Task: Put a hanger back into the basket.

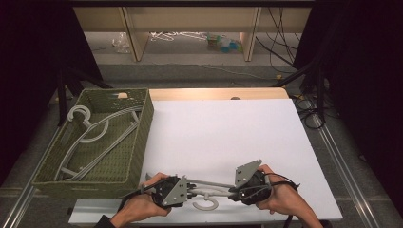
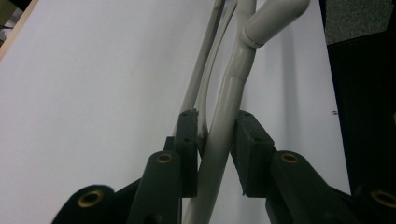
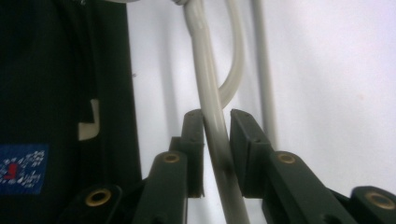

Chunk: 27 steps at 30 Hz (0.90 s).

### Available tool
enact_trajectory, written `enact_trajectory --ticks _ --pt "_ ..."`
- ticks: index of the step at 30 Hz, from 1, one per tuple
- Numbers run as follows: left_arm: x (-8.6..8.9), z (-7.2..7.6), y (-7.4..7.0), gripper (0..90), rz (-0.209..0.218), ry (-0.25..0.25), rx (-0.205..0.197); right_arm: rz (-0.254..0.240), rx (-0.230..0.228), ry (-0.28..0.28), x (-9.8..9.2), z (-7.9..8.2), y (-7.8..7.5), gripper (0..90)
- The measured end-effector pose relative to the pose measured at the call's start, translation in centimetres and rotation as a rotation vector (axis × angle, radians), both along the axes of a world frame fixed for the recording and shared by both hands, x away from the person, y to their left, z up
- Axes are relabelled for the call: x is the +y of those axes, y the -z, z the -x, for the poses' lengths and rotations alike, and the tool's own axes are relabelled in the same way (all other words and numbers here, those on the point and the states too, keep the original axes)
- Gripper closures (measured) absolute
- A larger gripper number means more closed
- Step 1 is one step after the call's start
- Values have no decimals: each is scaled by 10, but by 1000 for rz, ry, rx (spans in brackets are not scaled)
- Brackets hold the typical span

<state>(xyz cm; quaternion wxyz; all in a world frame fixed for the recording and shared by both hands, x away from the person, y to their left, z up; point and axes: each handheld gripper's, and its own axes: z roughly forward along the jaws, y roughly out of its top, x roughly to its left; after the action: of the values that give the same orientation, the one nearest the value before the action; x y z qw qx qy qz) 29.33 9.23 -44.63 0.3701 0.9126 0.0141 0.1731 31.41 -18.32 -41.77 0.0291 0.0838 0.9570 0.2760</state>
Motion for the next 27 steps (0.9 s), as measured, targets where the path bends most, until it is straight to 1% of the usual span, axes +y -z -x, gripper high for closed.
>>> enact_trajectory --ticks 2,3,4,5,6,8,9,10,11,13,14,15,16,17,18,19,20,21,22,23,24,26,27 --pt "0 1 -3 739 6 -5 -6 -22 -9 19 -2 -2 -1 724" --pt "0 1 -4 745 12 -11 9 -32 -23 31 -2 -3 -1 704" --pt "0 1 -6 751 17 -15 10 -40 -28 45 -2 -3 -2 667" --pt "0 1 -7 760 24 -17 13 -53 -44 72 -2 -4 -2 632" --pt "0 1 -8 767 30 -23 18 -67 -54 96 -2 -5 -2 609" --pt "1 1 -9 780 44 -31 32 -87 -67 125 -2 -7 -4 568" --pt "1 0 -10 784 48 -43 41 -100 -75 143 -2 -8 -4 534" --pt "1 -1 -11 786 56 -58 52 -114 -80 176 -1 -9 -3 493" --pt "2 -3 -11 786 63 -64 59 -120 -83 204 -1 -10 -3 477" --pt "4 -4 -12 789 77 -84 74 -146 -98 237 -2 -13 -4 444" --pt "5 -4 -12 790 94 -98 86 -153 -100 252 -3 -13 -5 433" --pt "7 -6 -13 790 97 -114 99 -171 -117 268 -3 -15 -5 418" --pt "8 -7 -13 791 118 -135 120 -185 -119 301 -5 -15 -6 400" --pt "10 -10 -14 791 116 -144 127 -204 -120 306 -6 -15 -7 387" --pt "11 -10 -14 791 122 -156 134 -211 -112 313 -9 -16 -10 387" --pt "14 -12 -14 791 139 -180 157 -221 -112 314 -9 -16 -10 381" --pt "15 -13 -14 791 159 -210 177 -241 -120 330 -10 -17 -12 367" --pt "17 -14 -14 791 172 -219 193 -257 -128 344 -10 -17 -12 360" --pt "18 -15 -14 791 182 -230 201 -261 -118 347 -11 -16 -14 360" --pt "20 -17 -14 791 202 -242 230 -265 -120 352 -11 -16 -14 359" --pt "22 -17 -13 791 216 -255 242 -272 -134 356 -11 -16 -14 355" --pt "23 -18 -14 791 221 -267 251 -284 -134 364 -10 -16 -15 347" --pt "24 -19 -14 791 236 -271 258 -289 -136 369 -10 -15 -16 345"
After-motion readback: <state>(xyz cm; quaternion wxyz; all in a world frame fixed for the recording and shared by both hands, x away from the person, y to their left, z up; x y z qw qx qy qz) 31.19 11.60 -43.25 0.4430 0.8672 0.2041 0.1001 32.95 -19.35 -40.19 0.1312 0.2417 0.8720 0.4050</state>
